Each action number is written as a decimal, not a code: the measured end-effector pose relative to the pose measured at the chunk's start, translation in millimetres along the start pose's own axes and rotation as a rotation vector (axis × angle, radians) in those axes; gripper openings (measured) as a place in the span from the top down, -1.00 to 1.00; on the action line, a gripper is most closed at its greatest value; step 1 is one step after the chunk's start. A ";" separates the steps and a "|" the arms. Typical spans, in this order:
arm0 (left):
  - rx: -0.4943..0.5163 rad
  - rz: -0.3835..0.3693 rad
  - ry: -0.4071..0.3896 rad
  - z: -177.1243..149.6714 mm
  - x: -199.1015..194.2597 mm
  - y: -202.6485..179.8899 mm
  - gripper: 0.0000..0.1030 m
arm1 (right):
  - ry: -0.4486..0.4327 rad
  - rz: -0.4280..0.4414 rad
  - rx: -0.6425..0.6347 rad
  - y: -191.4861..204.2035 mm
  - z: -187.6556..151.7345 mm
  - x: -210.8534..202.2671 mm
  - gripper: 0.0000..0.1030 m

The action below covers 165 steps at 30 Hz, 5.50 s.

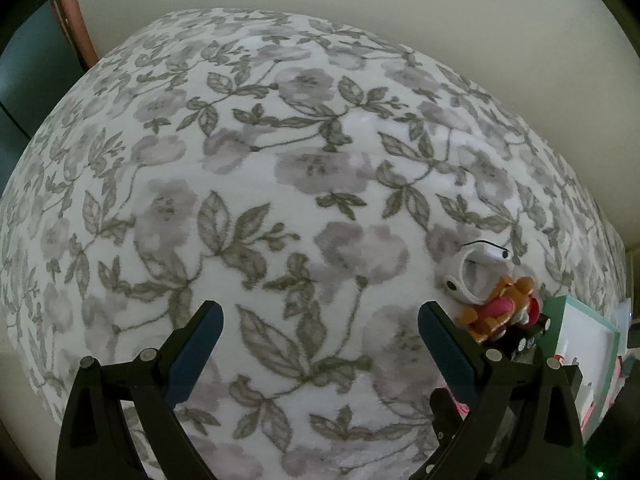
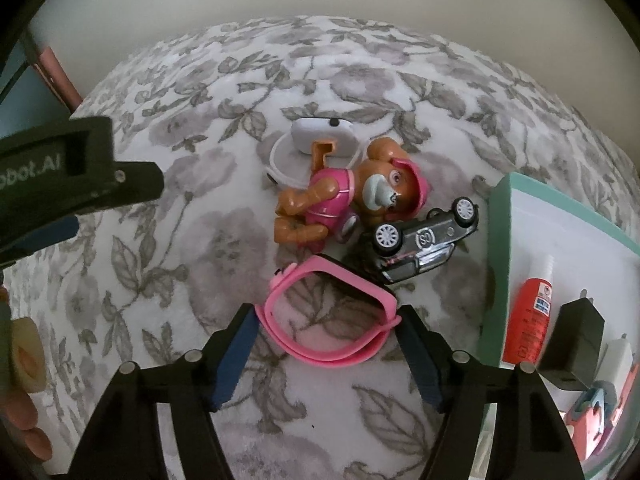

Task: Organize rigid objects
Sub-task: 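Grasp the pink wristband with the right tool while the left tool approaches the toy dog figure, then grasp the pink-dressed toy dog figure with the left tool while the right tool lifts the wristband, then carry the wristband and toy figure into the tray and open both tools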

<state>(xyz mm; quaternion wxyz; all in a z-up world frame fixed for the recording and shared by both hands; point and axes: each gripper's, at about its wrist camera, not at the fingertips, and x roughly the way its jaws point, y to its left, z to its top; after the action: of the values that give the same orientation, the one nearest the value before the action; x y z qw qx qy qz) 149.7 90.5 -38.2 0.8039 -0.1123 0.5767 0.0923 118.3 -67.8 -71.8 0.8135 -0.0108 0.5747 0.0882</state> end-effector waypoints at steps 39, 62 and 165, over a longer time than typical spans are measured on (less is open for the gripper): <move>0.059 -0.163 -0.034 -6.9 1.9 -96.9 -0.90 | -0.148 0.059 0.419 -171.0 6.0 -89.5 -0.41; 0.039 -0.181 0.032 -15.4 38.9 -123.7 -0.58 | -0.118 0.053 0.430 -183.3 6.0 -72.3 -0.41; 0.324 -0.265 -0.073 -50.5 -39.9 -245.0 -0.84 | -0.123 -0.194 0.578 -296.9 -39.8 -118.8 -0.57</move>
<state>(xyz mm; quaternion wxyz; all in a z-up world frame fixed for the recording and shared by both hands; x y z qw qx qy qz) 159.3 -159.4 2.1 0.8371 -0.0533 0.5345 -0.1041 89.0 -380.3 1.1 0.8208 0.1716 0.5219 -0.1564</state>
